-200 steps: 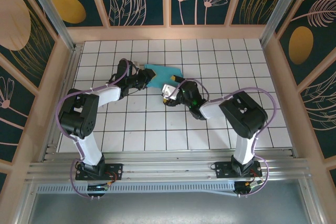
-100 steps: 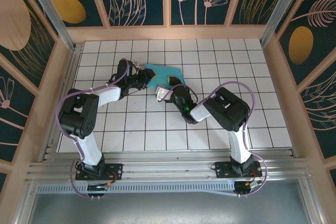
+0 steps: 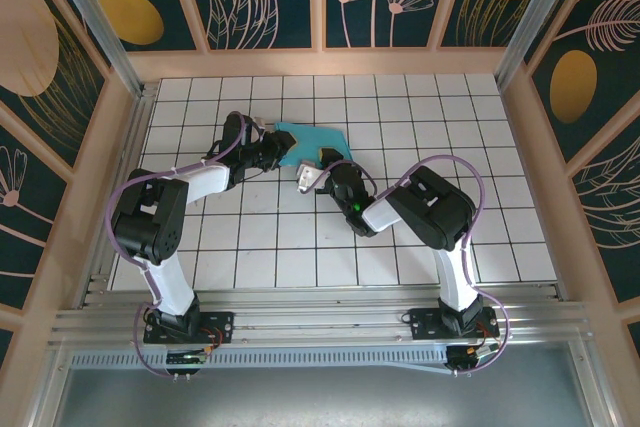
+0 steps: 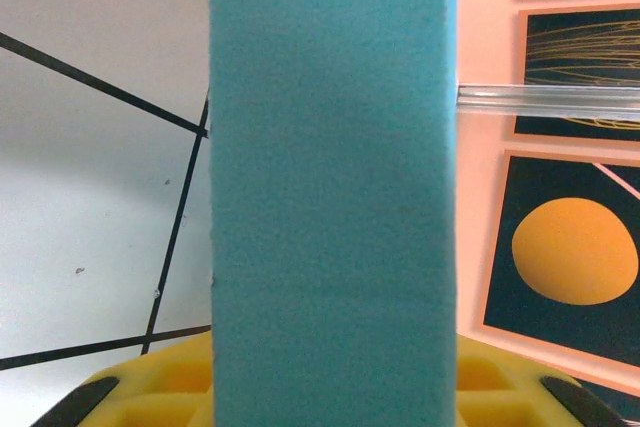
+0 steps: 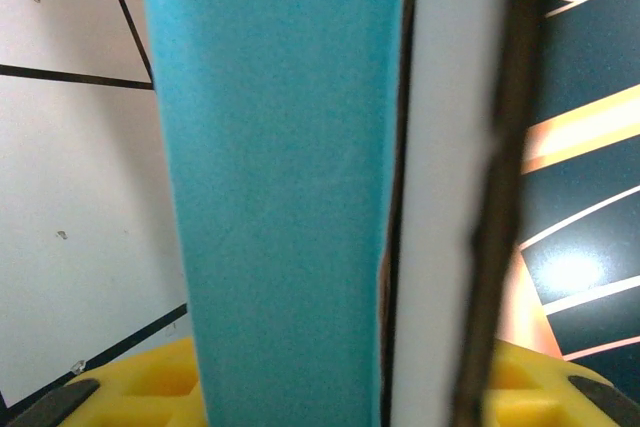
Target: Fold the paper box
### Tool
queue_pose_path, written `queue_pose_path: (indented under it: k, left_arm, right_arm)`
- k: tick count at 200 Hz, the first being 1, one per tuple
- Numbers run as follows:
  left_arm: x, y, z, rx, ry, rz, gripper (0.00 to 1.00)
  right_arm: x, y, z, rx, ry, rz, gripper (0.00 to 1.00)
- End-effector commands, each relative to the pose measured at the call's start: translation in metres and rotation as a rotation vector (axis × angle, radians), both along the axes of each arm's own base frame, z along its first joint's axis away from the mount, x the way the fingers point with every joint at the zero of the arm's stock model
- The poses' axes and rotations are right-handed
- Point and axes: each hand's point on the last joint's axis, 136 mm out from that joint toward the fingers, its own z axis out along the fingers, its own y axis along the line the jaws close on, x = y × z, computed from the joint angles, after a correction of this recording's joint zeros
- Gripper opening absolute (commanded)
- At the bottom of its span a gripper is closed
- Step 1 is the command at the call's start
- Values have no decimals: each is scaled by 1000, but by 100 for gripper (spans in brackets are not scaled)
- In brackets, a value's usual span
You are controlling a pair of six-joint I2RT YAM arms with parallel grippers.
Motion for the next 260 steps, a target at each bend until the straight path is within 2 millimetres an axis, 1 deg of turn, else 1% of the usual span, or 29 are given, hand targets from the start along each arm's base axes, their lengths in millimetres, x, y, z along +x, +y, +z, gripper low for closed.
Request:
queue_pose_path:
  k: [1,24,38,58,65,68,91,106,124,142,149,155,160,168,181,194,205,208,212,215,216,221,243,251,260]
  left_arm:
    - [-4,-2,20,-34,5,-5,34]
    - [-3,-1,26,-33,-12,-4,37]
    - [-3,0,29,-27,-28,-5,40]
    - [0,7,42,-11,-75,7,47]
    - [2,11,41,9,-81,19,49]
    - [2,14,54,11,-113,25,49]
    - [9,34,82,112,-209,68,57]
    - [11,50,101,192,-275,95,60]
    - [12,77,126,313,-369,152,61]
    - [8,103,156,492,-505,202,62]
    - [4,114,169,564,-559,224,62]
    - [2,122,174,634,-594,235,62]
    - [-2,129,184,680,-633,249,62]
    - [-8,137,194,746,-681,262,62]
    - [-21,147,210,832,-761,271,64]
    - [-34,150,221,895,-844,250,66]
    - [-46,148,227,935,-914,208,66]
    - [-50,148,228,946,-933,197,67]
    - [-55,146,230,954,-961,181,69]
    - [-59,146,236,960,-991,177,69]
    - [-59,145,231,965,-990,166,70]
    - [-65,143,228,978,-1019,143,71]
    - [-93,133,235,1029,-1195,50,77]
    - [-104,124,233,1041,-1269,-25,80]
    - [-116,112,228,1056,-1350,-134,88]
  right_arm:
    - [4,2,21,51,-48,-18,38]
    - [3,2,25,64,-43,-12,35]
    - [3,1,28,70,-43,-11,35]
    - [1,-2,30,71,-27,-7,35]
    - [0,-3,29,70,-13,-2,34]
    - [-1,-3,30,70,-11,1,34]
    - [-7,-6,22,36,75,33,32]
    - [-12,-8,24,20,114,46,31]
    - [-18,-15,29,-19,166,57,31]
    - [-30,-21,28,-91,290,109,31]
    - [-39,-24,24,-137,364,142,31]
    - [-45,-28,25,-169,418,160,31]
    - [-50,-31,25,-199,465,176,31]
    - [-57,-37,27,-248,529,185,31]
    - [-64,-48,34,-324,608,176,31]
    - [-72,-54,43,-374,680,171,31]
    - [-79,-55,50,-407,744,178,32]
    - [-84,-57,49,-423,773,179,32]
    - [-86,-57,54,-430,791,181,32]
    - [-88,-57,55,-438,810,180,32]
    - [-88,-57,56,-441,815,180,32]
    - [-91,-56,58,-451,844,179,32]
    - [-101,-53,69,-488,916,182,35]
    - [-103,-51,70,-506,933,179,35]
    - [-105,-50,70,-527,954,177,36]
